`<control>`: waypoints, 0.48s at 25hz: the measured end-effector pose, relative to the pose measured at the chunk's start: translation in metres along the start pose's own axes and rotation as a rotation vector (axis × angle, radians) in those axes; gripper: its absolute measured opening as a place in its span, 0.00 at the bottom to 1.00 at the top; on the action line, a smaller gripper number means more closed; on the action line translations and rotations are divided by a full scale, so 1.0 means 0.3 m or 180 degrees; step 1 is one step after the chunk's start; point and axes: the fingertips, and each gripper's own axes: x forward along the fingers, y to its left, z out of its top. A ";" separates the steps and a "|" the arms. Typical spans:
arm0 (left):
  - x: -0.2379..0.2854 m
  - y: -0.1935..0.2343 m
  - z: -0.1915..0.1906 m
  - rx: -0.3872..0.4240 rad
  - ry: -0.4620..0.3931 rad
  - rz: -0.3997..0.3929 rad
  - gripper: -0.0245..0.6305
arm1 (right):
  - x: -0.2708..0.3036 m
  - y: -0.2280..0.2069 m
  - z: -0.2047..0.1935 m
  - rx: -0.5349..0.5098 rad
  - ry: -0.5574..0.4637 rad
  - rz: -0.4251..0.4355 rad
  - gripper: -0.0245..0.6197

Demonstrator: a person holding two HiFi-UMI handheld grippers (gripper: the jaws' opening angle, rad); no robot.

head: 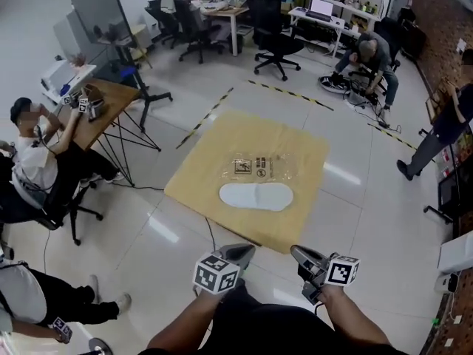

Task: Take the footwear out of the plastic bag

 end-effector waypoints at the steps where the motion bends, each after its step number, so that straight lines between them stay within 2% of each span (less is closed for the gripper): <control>1: -0.020 -0.046 -0.030 -0.0047 -0.0059 0.0069 0.05 | -0.048 0.032 -0.020 -0.0083 0.0002 0.0068 0.04; 3: -0.064 -0.126 -0.094 -0.0123 -0.0143 0.0207 0.05 | -0.144 0.085 -0.062 -0.0051 -0.0061 0.0280 0.04; 6: -0.134 -0.236 -0.177 -0.0200 -0.0150 0.0362 0.05 | -0.267 0.136 -0.115 0.0371 -0.0237 0.0661 0.04; 8: -0.193 -0.314 -0.233 -0.0228 -0.0091 0.0406 0.05 | -0.326 0.162 -0.176 0.0481 -0.0203 0.0697 0.04; 12: -0.281 -0.405 -0.312 -0.0241 0.0015 0.0461 0.05 | -0.393 0.204 -0.274 0.0170 -0.0055 0.0494 0.04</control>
